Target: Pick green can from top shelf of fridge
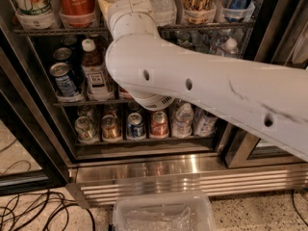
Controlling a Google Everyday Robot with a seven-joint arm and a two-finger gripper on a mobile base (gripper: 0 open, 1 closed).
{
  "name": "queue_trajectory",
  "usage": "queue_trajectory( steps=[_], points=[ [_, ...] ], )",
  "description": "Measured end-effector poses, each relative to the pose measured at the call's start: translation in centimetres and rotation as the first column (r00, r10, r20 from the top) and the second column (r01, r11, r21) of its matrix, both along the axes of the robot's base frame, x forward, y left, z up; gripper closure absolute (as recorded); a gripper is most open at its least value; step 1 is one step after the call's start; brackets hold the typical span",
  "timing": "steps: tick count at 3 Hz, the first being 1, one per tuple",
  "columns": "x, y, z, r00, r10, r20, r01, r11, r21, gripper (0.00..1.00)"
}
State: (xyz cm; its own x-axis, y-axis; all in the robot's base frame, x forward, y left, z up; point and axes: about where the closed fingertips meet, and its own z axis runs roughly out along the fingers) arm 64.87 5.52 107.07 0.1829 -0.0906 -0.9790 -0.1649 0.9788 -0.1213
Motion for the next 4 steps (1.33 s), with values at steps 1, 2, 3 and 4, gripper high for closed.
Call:
queue_trajectory(
  steps=[1,2,3,4],
  points=[
    [-1.0,0.0,1.9,0.9986,0.026,0.047,-0.026,1.000,0.017,1.00],
    [-2.2,-0.2,4.6,0.9925,0.048,0.112,-0.053,0.998,0.040,1.00],
    [-2.9,-0.4,7.7,0.9818,0.068,0.177,-0.079,0.995,0.057,1.00],
    [-4.7,0.0,7.8,0.9827,0.127,0.135,-0.140,0.986,0.087,1.00]
  ],
)
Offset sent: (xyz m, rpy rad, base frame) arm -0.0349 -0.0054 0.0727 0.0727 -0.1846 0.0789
